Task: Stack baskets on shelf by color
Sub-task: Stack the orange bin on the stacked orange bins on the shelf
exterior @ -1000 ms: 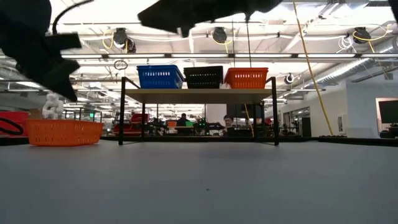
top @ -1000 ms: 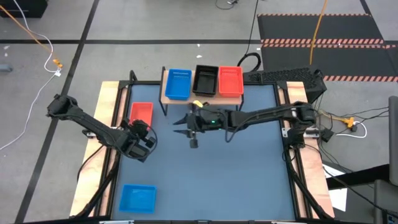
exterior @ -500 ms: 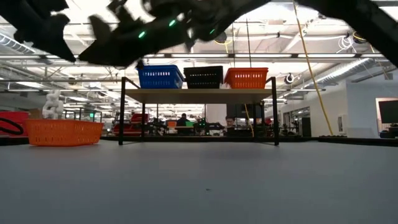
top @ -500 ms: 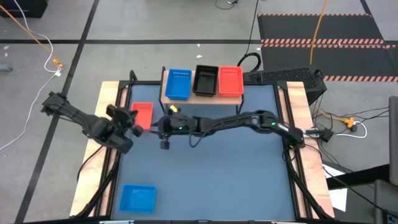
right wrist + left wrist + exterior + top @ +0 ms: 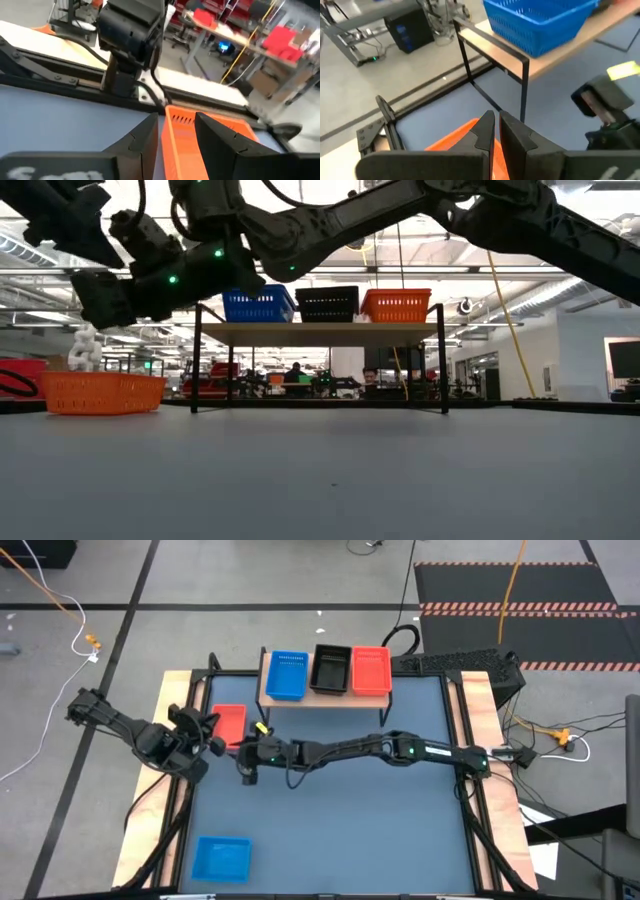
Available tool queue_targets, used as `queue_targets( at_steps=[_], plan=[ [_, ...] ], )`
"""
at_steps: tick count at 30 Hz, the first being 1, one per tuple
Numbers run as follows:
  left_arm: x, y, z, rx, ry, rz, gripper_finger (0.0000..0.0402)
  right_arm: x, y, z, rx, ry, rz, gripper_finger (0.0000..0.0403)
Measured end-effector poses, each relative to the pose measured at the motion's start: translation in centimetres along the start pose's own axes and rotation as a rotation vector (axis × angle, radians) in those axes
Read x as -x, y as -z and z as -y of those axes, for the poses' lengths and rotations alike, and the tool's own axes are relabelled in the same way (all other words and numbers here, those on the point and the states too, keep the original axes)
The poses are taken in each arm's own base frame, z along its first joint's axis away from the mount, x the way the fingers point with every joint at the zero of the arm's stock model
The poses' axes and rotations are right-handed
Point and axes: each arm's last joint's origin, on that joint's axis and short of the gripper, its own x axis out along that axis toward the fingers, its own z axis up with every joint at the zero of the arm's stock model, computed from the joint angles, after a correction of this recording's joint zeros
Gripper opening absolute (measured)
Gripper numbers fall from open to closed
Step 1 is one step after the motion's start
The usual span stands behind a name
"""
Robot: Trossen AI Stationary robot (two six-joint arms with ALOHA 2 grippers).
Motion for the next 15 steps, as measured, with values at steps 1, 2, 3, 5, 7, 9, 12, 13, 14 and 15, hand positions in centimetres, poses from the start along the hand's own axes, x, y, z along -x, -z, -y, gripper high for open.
queue_targets(
  at_steps=[1, 2, 3, 5, 7, 9, 12, 13, 14, 15],
  plan=[
    [0.0, 0.0, 0.0, 0.001, -0.003, 0.01, 0.0031, -0.1, 0.3, 0.3, -0.018, -0.001, -0.019, 0.0125],
    [0.0, 0.0, 0.0, 0.001, -0.005, 0.017, 0.0031, -0.2, 0.5, 0.6, -0.036, 0.002, -0.035, 0.0126],
    [0.0, -0.1, -0.1, 0.004, -0.004, 0.019, 0.0031, -0.2, 0.8, 0.9, -0.049, 0.004, -0.05, 0.0126],
    [0.0, -0.1, -0.1, 0.004, -0.004, 0.02, 0.0031, -0.4, 1.2, 1.5, -0.06, 0.009, -0.079, 0.0126],
    [0.0, -0.1, -0.1, 0.005, -0.004, 0.021, 0.0031, -0.4, 1.4, 1.8, -0.073, -0.002, -0.087, 0.0126],
    [0.0, -0.1, -0.1, 0.005, -0.005, 0.024, 0.0031, -0.4, 1.4, 1.8, -0.077, -0.025, -0.079, 0.0126],
    [0.0, -0.1, -0.1, 0.005, -0.012, 0.048, 0.0031, -0.4, 1.1, 1.7, -0.081, -0.035, -0.046, 0.0127],
    [0.0, -0.2, -0.1, 0.005, -0.014, 0.054, 0.0031, -0.4, 1.0, 1.7, -0.085, -0.046, -0.029, 0.0129],
    [0.0, -0.2, -0.1, 0.007, -0.016, 0.062, 0.0031, -0.4, 0.8, 1.7, -0.093, -0.067, -0.008, 0.0134],
    [0.0, -0.2, -0.1, 0.012, -0.017, 0.069, 0.0031, -0.5, 0.7, 1.7, -0.106, -0.085, 0.012, 0.014]
  ],
)
